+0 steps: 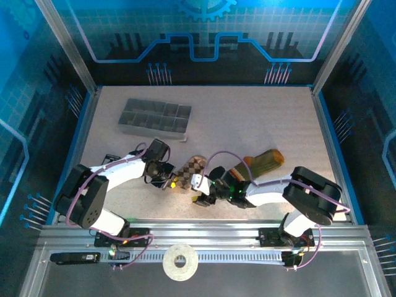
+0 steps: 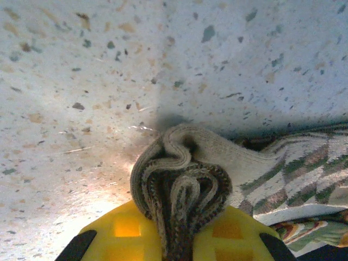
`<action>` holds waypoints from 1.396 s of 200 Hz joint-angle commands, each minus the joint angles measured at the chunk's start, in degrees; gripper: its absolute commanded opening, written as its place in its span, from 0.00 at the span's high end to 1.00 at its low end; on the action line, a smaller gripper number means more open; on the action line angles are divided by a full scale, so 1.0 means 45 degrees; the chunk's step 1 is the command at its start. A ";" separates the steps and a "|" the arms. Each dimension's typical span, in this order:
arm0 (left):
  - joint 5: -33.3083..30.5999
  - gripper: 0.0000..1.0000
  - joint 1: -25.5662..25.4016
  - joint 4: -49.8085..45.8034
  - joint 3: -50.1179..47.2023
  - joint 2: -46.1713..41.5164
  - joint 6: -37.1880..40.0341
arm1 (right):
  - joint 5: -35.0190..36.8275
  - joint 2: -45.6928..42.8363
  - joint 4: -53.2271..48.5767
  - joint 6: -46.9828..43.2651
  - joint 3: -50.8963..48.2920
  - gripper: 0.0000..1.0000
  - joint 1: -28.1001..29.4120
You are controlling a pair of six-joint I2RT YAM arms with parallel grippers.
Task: Roll the socks
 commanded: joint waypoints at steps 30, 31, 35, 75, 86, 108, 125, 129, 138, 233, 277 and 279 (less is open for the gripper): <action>-0.0907 1.00 -0.0088 -0.2777 0.0238 0.1213 -0.0348 | 0.2347 0.0767 0.0074 -0.2150 0.1225 0.34 0.1223; -0.0906 1.00 -0.0081 -0.2782 0.0250 0.1212 -0.0347 | 0.2344 0.0796 0.0083 -0.2163 0.1261 0.34 0.1240; -0.0891 1.00 -0.0093 -0.2781 0.0284 0.1247 -0.0336 | 0.2346 0.0943 0.0051 -0.2208 0.1393 0.34 0.1283; -0.0809 1.00 -0.0079 -0.2895 0.0680 0.1602 -0.0147 | 0.2646 0.2335 -0.0192 -0.2366 0.2654 0.39 0.1550; -0.0824 1.00 -0.0081 -0.2915 0.0708 0.1622 -0.0102 | 0.2901 0.2734 -0.0436 -0.2372 0.2983 0.43 0.1559; -0.0789 1.00 -0.0093 -0.2940 0.0736 0.1598 -0.0049 | 0.3357 0.3339 -0.0866 -0.2355 0.3381 0.60 0.1531; -0.0804 1.00 -0.0088 -0.2971 0.0739 0.1463 -0.0055 | 0.3423 0.3580 -0.1343 -0.2029 0.3521 0.75 0.1419; -0.0803 1.00 -0.0088 -0.2962 0.0754 0.1406 -0.0053 | 0.3444 0.3634 -0.1514 -0.1938 0.3543 0.77 0.1397; -0.0829 1.00 -0.0090 -0.3036 0.0829 0.1261 -0.0034 | 0.3536 0.3746 -0.1883 -0.1716 0.3617 0.82 0.1356; -0.1321 0.27 0.0575 -0.3382 0.1431 -0.1281 0.0209 | 0.0481 0.3860 -0.2642 0.1677 0.2051 1.00 0.0085; -0.0831 0.34 0.0834 -0.2307 0.0965 -0.1639 0.0997 | -0.1367 0.4119 -0.1894 0.2934 0.1418 1.00 -0.0952; -0.0819 0.35 0.0826 -0.2285 0.0930 -0.1639 0.1024 | -0.1422 0.4163 -0.1885 0.2983 0.1401 1.00 -0.1004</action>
